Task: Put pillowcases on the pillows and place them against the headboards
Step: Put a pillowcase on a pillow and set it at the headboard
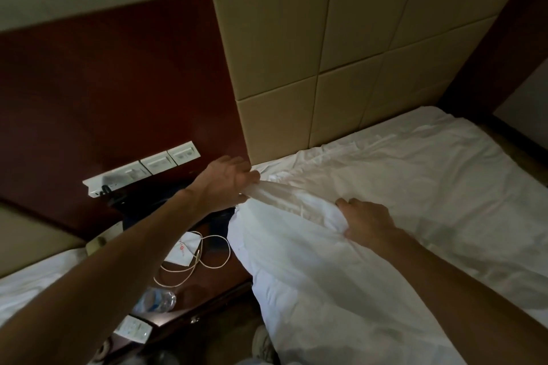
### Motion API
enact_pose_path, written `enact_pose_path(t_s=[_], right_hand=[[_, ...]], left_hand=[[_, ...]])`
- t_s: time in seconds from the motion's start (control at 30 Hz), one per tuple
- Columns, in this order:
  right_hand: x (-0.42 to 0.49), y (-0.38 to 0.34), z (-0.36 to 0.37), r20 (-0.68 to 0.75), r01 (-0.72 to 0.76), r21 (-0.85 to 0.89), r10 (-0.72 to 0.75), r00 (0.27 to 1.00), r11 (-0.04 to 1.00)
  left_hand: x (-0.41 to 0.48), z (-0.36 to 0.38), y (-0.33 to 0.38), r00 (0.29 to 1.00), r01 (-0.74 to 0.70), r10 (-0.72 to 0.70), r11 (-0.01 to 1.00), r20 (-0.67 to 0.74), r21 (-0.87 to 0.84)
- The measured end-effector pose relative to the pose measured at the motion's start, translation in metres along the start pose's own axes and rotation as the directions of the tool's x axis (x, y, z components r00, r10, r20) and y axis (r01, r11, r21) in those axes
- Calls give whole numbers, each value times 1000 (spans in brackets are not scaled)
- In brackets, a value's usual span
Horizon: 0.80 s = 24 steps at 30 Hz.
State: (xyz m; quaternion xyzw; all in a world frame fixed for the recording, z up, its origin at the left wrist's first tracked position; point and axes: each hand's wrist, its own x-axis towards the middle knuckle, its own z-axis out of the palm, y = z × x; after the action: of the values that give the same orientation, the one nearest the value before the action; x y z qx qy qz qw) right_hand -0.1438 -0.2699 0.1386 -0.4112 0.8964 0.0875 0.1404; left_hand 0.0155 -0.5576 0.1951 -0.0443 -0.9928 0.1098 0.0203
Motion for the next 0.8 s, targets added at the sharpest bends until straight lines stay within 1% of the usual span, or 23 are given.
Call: enact_pose_path(t_s=[0.07,0.1,0.13,0.17,0.2,0.27,0.33,0.37,0.4,0.47,0.53,0.57,0.63,0.7,0.8], right_hand=[[-1,0,3,-6,-28,-1,28,1000,1000],[-2,0,5,-13,-39,-3,39,999,999],[-3,-1,6,-19,-49,-2,49,999,999],[-4,-1,7,-18,-58,2,58,998,998],[-4,-2,8,-19,-60,6,60,998,998],[-6,-4,9,-16,-64,12,64,998,998],[-9,-5,9,-12,-65,20,65,998,998],[-12,-5,9,-18,-66,24,66,998,998],[-15,-5,9,-25,-70,35,71,997,997],[-22,-7,9,-34,-86,67,88,996,994],[-30,-5,13,-47,-123,102,128,991,987],[-36,-1,16,-43,-155,129,162,986,979],[-48,14,25,-13,-231,162,237,972,959],[-68,34,35,6,-308,154,311,950,939],[-103,65,53,-3,-410,106,413,911,906]], left_hand=[[-6,-7,0,996,-91,91,996,2,25],[-10,-12,2,996,-71,71,997,45,1],[-12,-16,3,996,-1,5,999,92,-48],[-13,-19,4,993,72,-64,994,104,-76],[-12,-22,6,992,111,-105,990,70,-88],[0,-25,13,992,123,-125,989,-23,-86],[19,-22,28,994,40,-51,994,-99,-103],[30,-21,39,994,-13,2,996,-111,-93],[43,-18,53,995,-57,50,995,-89,-77],[66,-13,83,993,-101,104,994,60,-51],[84,-5,109,974,-127,133,991,184,-47],[90,1,120,964,-118,128,991,233,-57],[97,16,136,947,-51,78,994,312,-92],[98,27,146,940,-12,40,996,339,-84],[100,32,158,945,-23,58,993,322,-112]])
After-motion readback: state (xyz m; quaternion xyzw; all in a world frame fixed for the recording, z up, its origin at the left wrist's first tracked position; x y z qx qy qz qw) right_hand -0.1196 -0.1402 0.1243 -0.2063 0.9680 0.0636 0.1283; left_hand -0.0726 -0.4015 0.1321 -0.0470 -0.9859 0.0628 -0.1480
